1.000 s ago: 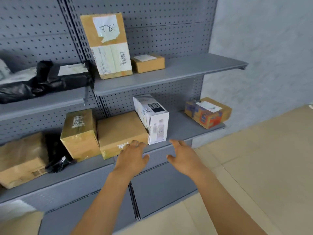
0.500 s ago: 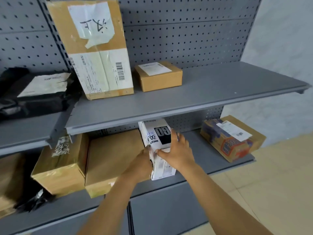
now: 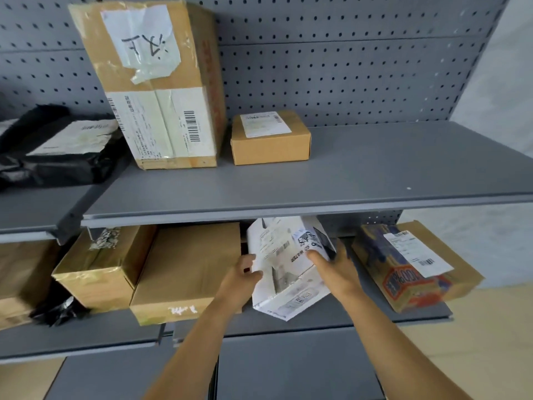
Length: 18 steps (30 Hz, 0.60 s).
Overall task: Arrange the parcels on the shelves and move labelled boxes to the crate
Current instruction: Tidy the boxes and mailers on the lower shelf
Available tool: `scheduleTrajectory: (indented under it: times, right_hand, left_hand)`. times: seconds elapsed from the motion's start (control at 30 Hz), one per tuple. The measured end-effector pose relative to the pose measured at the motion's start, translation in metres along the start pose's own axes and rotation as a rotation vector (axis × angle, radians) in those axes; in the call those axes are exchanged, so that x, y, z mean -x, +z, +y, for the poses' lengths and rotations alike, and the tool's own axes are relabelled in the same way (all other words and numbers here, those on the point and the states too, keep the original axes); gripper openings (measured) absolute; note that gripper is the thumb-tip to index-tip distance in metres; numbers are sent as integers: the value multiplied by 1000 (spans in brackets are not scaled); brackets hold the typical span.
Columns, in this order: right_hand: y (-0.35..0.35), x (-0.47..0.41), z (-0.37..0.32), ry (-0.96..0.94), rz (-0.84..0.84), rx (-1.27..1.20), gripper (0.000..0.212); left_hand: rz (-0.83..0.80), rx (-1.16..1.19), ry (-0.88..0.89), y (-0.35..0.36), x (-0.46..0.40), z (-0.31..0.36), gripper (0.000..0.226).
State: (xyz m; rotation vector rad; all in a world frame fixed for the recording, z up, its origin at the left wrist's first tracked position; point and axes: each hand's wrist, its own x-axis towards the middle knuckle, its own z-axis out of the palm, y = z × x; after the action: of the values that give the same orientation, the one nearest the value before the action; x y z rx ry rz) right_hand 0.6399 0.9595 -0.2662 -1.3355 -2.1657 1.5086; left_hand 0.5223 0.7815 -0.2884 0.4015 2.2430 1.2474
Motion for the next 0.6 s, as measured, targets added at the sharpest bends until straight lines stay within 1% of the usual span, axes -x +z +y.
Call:
scheduleTrajectory:
  times: [0.03, 0.07, 0.1, 0.13, 0.23, 0.27, 0.37, 0.47, 0.57, 0.6]
  right_hand:
    - [-10, 0, 8, 23, -3, -78, 88]
    - [-20, 1, 16, 39, -18, -165, 72]
    - [-28, 0, 26, 58, -34, -215, 57]
    - [-37, -1, 35, 66, -37, -237, 47]
    - [-53, -3, 57, 121, -66, -260, 26]
    - [-57, -2, 61, 145, -77, -285, 22]
    - [-66, -1, 74, 196, -128, -403, 24]
    - [-74, 0, 87, 187, -151, -456, 33]
    - [-84, 5, 97, 175, -175, -500, 38]
    - [-87, 7, 101, 169, -192, -524, 36]
  left_hand:
    - [36, 46, -38, 4, -1, 0, 53]
    - [61, 87, -86, 7, -3, -1, 55]
    - [71, 125, -137, 11, -4, -2, 58]
    - [65, 165, -191, 16, -3, -2, 62]
    - [-25, 322, -349, 28, 3, -2, 69]
    - [-60, 376, -397, 32, 5, -2, 69]
    - [-191, 497, -474, 42, 13, -5, 64]
    - [-338, 636, -450, 53, 23, -7, 59]
    - [-380, 658, -420, 65, 31, -6, 61]
    - [-374, 646, -416, 68, 32, -5, 60]
